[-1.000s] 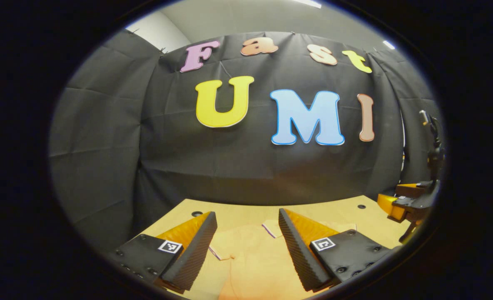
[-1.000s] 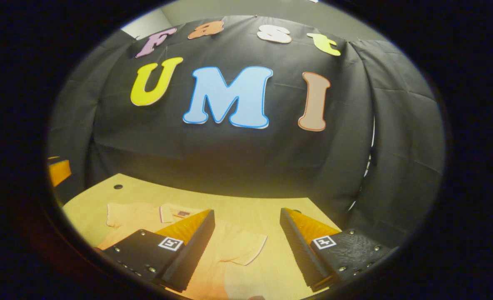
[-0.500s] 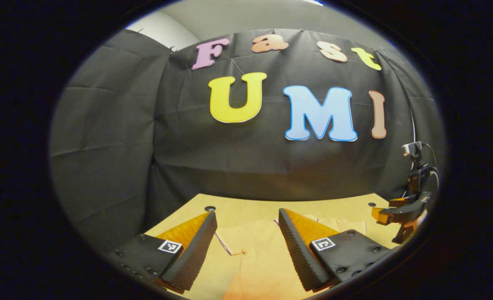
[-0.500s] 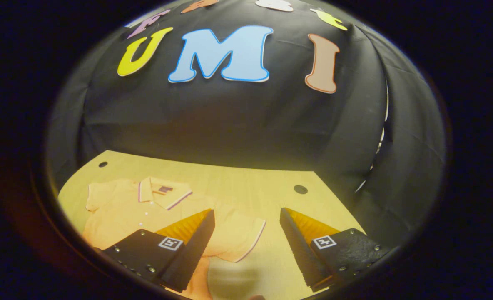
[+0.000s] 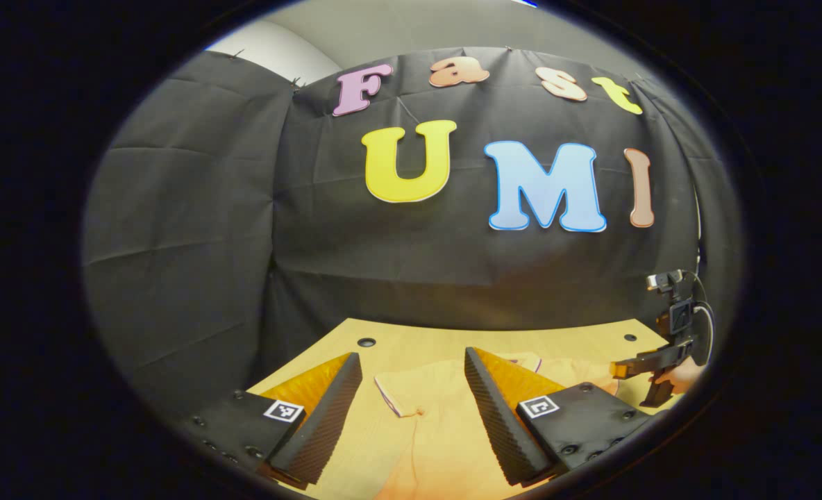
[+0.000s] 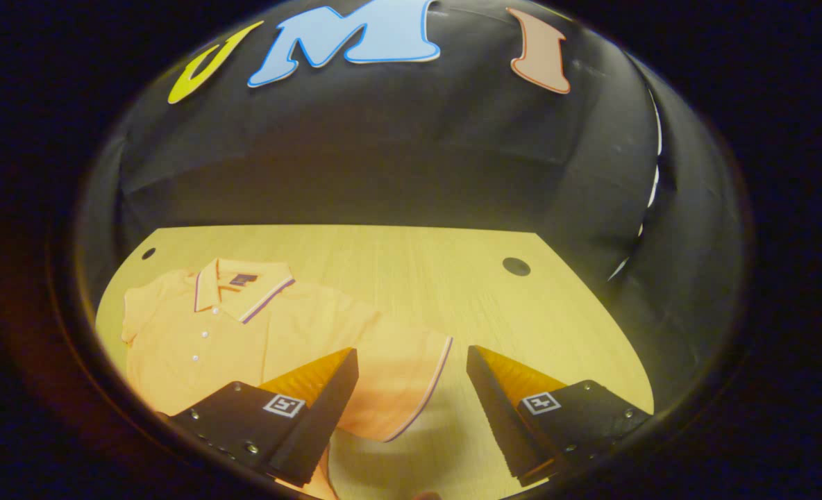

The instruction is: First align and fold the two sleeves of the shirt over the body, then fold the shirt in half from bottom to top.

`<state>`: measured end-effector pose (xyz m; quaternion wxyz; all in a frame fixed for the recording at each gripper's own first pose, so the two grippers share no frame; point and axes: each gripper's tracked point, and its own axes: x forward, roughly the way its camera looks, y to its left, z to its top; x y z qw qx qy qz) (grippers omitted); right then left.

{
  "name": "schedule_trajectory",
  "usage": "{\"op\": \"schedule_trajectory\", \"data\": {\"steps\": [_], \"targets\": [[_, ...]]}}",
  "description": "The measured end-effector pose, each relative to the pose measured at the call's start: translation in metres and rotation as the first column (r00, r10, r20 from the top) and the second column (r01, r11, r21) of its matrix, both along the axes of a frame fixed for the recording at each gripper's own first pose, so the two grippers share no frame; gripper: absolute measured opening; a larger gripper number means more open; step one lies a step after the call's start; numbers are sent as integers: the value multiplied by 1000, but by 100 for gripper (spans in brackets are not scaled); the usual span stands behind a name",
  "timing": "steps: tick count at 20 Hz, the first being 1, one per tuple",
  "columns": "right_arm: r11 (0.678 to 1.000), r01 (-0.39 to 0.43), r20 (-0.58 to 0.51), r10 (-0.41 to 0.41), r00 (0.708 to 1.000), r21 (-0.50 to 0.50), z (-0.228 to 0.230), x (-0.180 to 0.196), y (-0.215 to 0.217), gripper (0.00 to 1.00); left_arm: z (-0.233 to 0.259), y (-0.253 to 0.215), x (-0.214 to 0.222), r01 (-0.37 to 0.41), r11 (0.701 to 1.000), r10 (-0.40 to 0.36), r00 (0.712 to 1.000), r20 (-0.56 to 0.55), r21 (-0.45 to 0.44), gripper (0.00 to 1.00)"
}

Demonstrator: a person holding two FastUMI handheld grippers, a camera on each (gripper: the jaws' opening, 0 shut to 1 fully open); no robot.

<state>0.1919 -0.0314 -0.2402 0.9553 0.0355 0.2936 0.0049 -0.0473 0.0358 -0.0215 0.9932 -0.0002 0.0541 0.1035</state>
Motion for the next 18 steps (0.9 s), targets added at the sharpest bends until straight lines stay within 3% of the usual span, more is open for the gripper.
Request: {"op": "schedule_trajectory", "data": {"steps": [8, 13, 14, 15, 16, 18], "targets": [[999, 41, -124, -38, 992, 19, -45, 24, -9, 97, -9, -5, -11, -22, 1000, 21, 1000, -18, -5, 97], [997, 43, -143, -33, 989, 67, -50, 28, -6, 98, -12, -7, -11, -29, 1000, 29, 999, -20, -5, 97], [996, 38, -151, -25, 988, 87, -52, 26, -1, 96, -13, -8, -10, -28, 1000, 28, 999, -22, -8, 97], [994, 43, -157, -26, 987, 102, -52, 27, 2, 84, -14, -8, -9, -27, 1000, 27, 999, -23, -10, 97], [993, 49, -157, -32, 987, 105, -53, 29, 2, 79, -14, -9, -8, -26, 1000, 26, 999, -24, -12, 97], [993, 57, -162, -40, 986, 105, -53, 28, -1, 76, -15, -10, -6, -25, 1000, 24, 999, -22, -12, 97]]}}
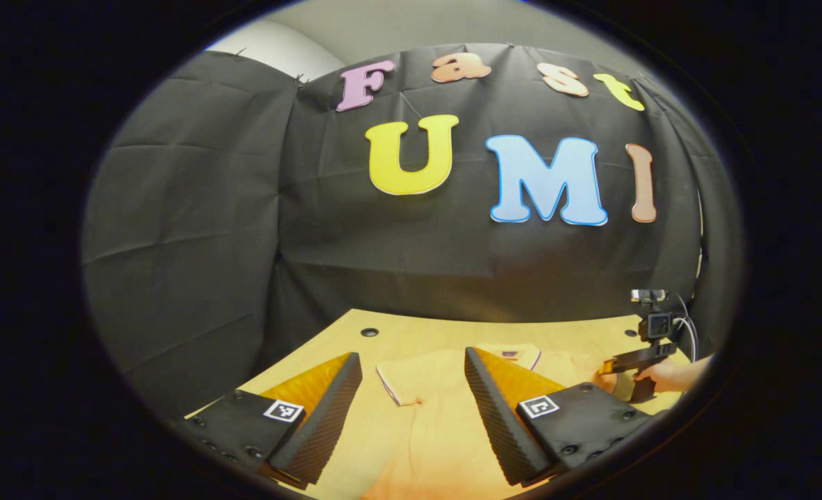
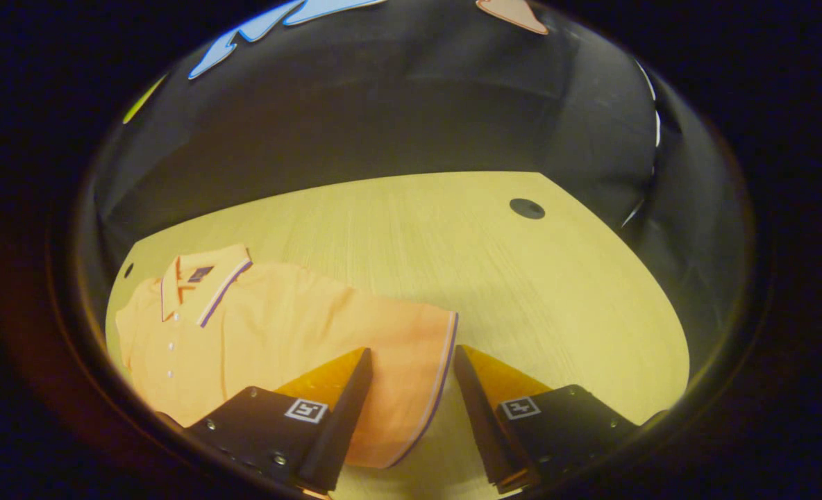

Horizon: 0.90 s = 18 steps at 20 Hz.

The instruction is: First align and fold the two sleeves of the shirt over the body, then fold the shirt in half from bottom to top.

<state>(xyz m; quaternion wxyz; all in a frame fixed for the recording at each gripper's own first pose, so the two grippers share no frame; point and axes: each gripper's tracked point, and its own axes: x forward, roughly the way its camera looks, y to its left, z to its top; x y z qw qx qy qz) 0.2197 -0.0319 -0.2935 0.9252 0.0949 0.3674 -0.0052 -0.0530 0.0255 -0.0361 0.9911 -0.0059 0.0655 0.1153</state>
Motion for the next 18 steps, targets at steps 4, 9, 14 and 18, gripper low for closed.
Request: {"op": "schedule_trajectory", "data": {"steps": [4, 9, 14, 18], "targets": [[1000, 4, -1, -4, 1000, 10, 2, 1, 2, 33, -2, -2, 2, 2, 1000, -2, 1000, -3, -3, 97], [1000, -27, 14, 27, 1000, -9, 5, 3, 10, 7, -5, 0, 0, -2, 1000, 2, 1000, -4, -6, 97], [998, -38, 54, 42, 998, -57, 27, 3, 9, 7, -5, 1, 0, -4, 1000, 4, 1000, 1, -11, 97], [995, -87, 120, 92, 988, -40, 62, -3, 27, 7, -4, -1, 2, 5, 1000, -5, 1000, 1, -7, 97]]}}
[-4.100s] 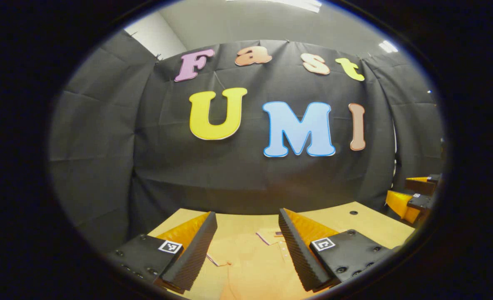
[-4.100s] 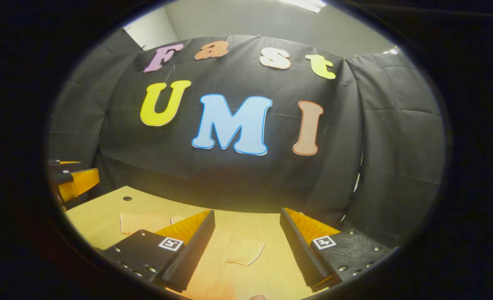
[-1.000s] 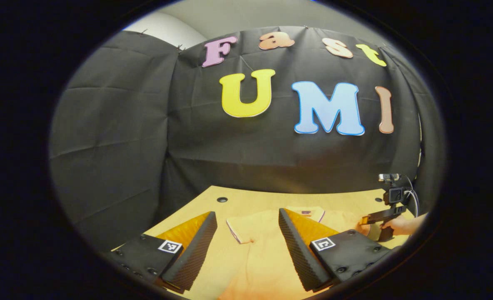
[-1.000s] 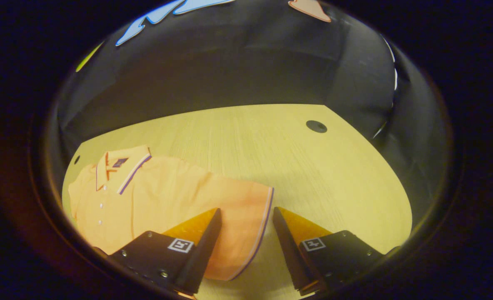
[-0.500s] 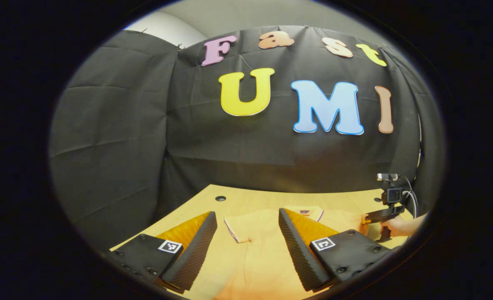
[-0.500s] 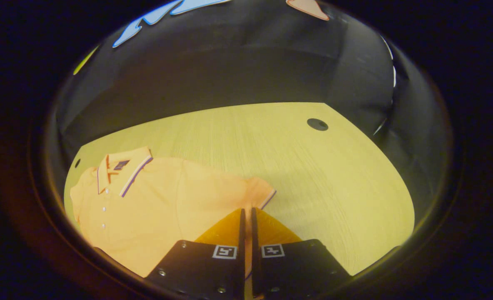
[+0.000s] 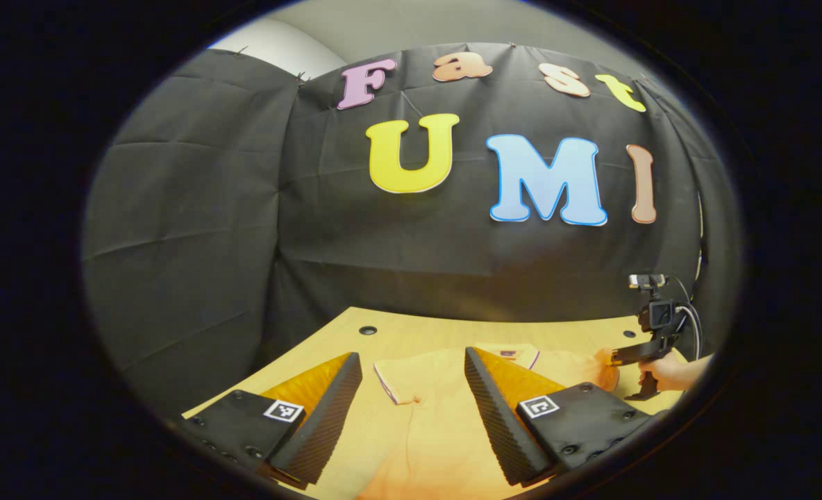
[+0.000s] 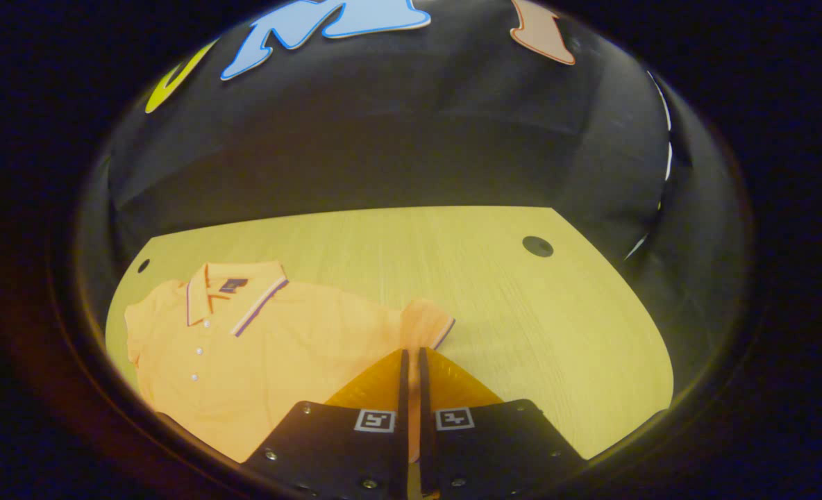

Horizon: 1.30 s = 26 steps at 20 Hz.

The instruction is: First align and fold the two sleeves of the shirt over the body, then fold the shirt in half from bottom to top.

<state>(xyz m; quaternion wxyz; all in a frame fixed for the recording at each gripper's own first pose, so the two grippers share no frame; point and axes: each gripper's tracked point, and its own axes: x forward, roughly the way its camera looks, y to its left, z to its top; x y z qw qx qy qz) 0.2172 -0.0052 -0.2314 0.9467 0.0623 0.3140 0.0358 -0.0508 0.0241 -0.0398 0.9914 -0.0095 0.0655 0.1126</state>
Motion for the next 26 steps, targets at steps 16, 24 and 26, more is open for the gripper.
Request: {"op": "schedule_trajectory", "data": {"steps": [16, 24, 26], "targets": [[976, -214, 39, 215, 976, -31, 28, -20, 117, 7, -2, 43, 0, 4, 1000, -4, 1000, 31, -5, 97], [977, -211, -33, 210, 977, -16, 10, -25, 137, 10, -18, 60, 53, 94, 995, -94, 995, 20, -16, 97], [979, -203, -54, 201, 978, -25, 4, -26, 137, 12, -22, 60, 73, 141, 990, -141, 990, 17, -9, 97]]}}
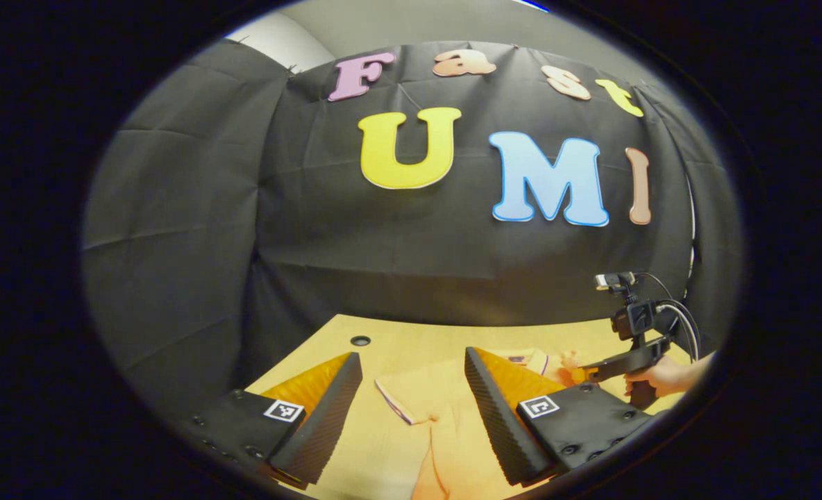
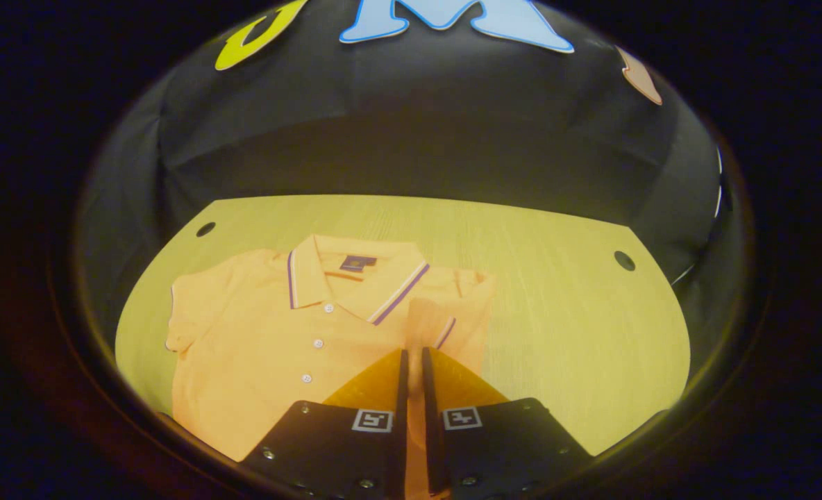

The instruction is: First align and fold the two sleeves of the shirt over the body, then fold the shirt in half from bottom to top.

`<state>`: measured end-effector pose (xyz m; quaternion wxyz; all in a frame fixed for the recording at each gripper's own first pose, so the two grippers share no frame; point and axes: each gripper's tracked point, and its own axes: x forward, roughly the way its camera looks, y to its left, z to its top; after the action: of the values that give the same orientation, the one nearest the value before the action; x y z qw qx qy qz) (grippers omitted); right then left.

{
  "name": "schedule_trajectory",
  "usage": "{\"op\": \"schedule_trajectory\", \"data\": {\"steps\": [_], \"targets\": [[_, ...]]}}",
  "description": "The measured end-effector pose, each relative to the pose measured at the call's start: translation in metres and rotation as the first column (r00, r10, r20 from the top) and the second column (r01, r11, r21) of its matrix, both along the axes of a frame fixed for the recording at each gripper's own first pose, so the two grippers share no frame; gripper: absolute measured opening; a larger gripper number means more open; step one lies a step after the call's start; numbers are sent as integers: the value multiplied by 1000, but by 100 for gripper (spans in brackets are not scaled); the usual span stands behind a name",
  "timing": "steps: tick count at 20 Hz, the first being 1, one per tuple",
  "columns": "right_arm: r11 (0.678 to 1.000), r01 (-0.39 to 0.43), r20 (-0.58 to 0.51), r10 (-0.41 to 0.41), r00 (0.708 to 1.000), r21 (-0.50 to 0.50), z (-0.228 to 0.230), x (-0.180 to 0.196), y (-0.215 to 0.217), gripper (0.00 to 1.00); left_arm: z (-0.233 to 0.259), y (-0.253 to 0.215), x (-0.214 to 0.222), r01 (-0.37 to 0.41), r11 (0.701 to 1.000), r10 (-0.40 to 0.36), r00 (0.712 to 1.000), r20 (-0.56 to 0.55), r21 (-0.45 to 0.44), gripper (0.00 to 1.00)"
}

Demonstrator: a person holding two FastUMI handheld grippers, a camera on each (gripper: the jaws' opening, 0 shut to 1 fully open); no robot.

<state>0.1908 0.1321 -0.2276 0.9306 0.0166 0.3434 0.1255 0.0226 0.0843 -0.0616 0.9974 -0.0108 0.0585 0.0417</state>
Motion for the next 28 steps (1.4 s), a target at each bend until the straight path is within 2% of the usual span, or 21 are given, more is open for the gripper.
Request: {"op": "schedule_trajectory", "data": {"steps": [2, 3, 4, 6, 8, 9, 12, 14, 15, 16, 17, 18, 21, 28], "targets": [[1000, 20, -2, -20, 1000, -9, 4, -4, -2, 14, -5, -2, 15, 40, 999, -40, 999, -6, 3, 97], [999, 31, 1, -31, 1000, -8, 5, -5, -2, 23, -8, -2, 21, 55, 998, -55, 998, -10, 1, 97], [999, 39, 7, -39, 999, -6, 7, -9, -3, 24, -12, -2, 25, 67, 998, -67, 998, -16, -4, 96], [999, 41, 30, -41, 999, 3, 17, -15, -1, 39, -17, -3, 33, 76, 997, -77, 997, -22, -19, 96], [1000, 28, 58, -28, 998, -8, 29, -25, -2, 46, -24, -1, 40, 72, 997, -73, 997, -29, -35, 96], [1000, 20, 80, -18, 997, -13, 38, -30, -4, 56, -29, 1, 45, 63, 997, -65, 997, -37, -43, 96], [1000, 0, 160, 3, 987, -16, 72, -49, -7, 68, -48, 4, 62, 41, 997, -46, 997, -68, -66, 97], [1000, -2, 217, 4, 976, -12, 95, -68, -10, 71, -63, 5, 76, 33, 997, -39, 995, -97, -71, 97], [1000, 2, 236, -1, 972, -5, 106, -76, -11, 84, -73, 7, 85, 30, 997, -38, 993, -113, -72, 97], [1000, 11, 255, -12, 967, 5, 115, -85, -13, 88, -82, 9, 92, 32, 997, -41, 991, -126, -74, 97], [1000, 22, 269, -27, 963, 20, 124, -92, -14, 90, -91, 10, 98, 36, 996, -47, 988, -145, -76, 97], [999, 35, 277, -43, 960, 33, 131, -102, -15, 88, -101, 12, 105, 35, 997, -47, 986, -162, -75, 97], [996, 72, 298, -85, 951, 56, 149, -125, -18, 96, -125, 15, 130, 29, 995, -47, 976, -212, -91, 96], [988, 136, 293, -152, 944, 76, 165, -179, -34, 96, -185, 52, 170, -61, 993, 26, 945, -325, -99, 97]]}}
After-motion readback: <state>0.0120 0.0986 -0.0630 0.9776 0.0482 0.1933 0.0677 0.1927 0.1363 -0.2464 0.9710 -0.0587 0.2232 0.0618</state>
